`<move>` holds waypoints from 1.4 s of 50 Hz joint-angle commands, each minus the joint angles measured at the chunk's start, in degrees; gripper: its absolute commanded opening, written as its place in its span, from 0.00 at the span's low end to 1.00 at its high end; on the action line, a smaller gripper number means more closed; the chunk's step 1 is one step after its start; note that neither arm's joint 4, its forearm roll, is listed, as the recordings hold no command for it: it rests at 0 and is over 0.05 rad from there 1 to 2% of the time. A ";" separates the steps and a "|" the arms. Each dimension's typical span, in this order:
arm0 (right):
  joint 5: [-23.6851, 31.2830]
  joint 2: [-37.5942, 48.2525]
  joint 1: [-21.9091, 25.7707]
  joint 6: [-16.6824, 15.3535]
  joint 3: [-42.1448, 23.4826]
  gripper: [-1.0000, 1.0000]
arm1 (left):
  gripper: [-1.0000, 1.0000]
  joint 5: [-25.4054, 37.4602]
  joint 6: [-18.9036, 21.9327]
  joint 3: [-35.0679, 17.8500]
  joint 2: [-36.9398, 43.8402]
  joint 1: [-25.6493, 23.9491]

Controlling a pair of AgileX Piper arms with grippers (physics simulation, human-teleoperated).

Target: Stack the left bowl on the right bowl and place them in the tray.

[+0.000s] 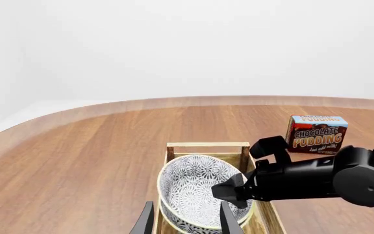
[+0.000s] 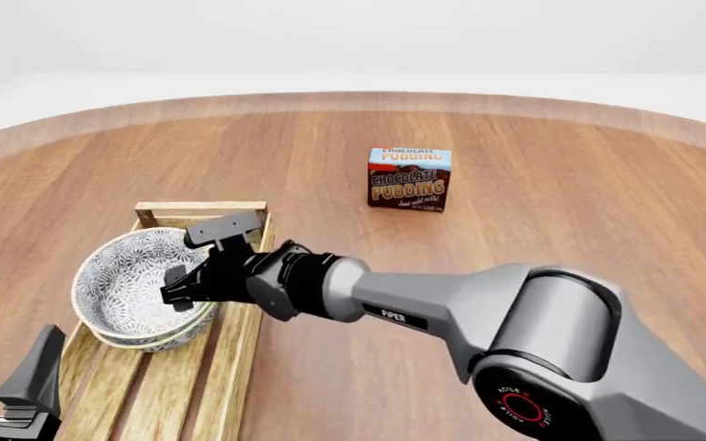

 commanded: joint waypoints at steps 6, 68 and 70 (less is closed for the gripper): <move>2.09 -0.48 -1.90 -0.65 0.78 1.00 | 1.00 0.00 0.00 0.00 0.00 0.00; -0.07 -38.15 -7.73 -13.86 25.18 1.00 | 1.00 0.00 0.00 0.00 0.00 0.00; -0.32 -39.33 -8.03 -14.19 26.04 1.00 | 1.00 0.00 0.00 0.00 0.00 0.00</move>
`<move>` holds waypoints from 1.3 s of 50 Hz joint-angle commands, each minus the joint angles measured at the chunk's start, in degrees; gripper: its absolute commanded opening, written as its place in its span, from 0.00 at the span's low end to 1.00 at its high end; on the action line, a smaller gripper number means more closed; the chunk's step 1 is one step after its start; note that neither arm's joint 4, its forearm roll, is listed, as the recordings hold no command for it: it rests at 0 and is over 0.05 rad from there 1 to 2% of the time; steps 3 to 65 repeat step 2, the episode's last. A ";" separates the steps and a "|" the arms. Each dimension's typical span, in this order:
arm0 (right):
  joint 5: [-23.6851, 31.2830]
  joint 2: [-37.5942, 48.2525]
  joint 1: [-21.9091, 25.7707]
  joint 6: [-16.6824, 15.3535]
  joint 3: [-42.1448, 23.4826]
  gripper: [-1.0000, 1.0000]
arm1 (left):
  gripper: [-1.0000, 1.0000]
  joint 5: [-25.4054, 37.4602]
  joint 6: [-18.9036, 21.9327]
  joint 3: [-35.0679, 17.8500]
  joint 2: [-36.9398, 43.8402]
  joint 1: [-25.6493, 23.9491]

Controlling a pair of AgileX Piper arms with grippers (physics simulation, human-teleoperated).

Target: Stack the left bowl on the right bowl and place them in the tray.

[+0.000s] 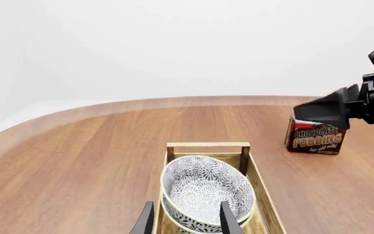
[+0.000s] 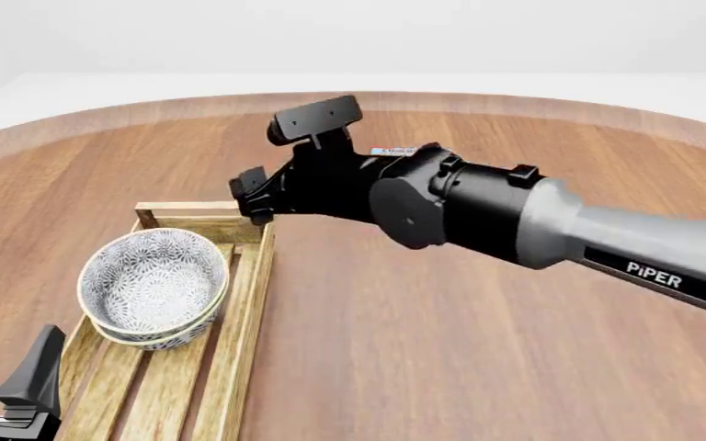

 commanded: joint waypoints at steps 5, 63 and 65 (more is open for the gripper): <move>-2.50 -8.36 -1.01 -2.13 7.07 1.00 | 1.00 0.00 0.00 0.00 0.00 0.00; -2.50 -8.36 -1.01 -2.13 7.07 1.00 | 1.00 0.00 0.00 0.00 0.00 0.00; -2.50 -8.36 -1.01 -2.13 7.07 1.00 | 1.00 0.00 0.00 0.00 0.00 0.00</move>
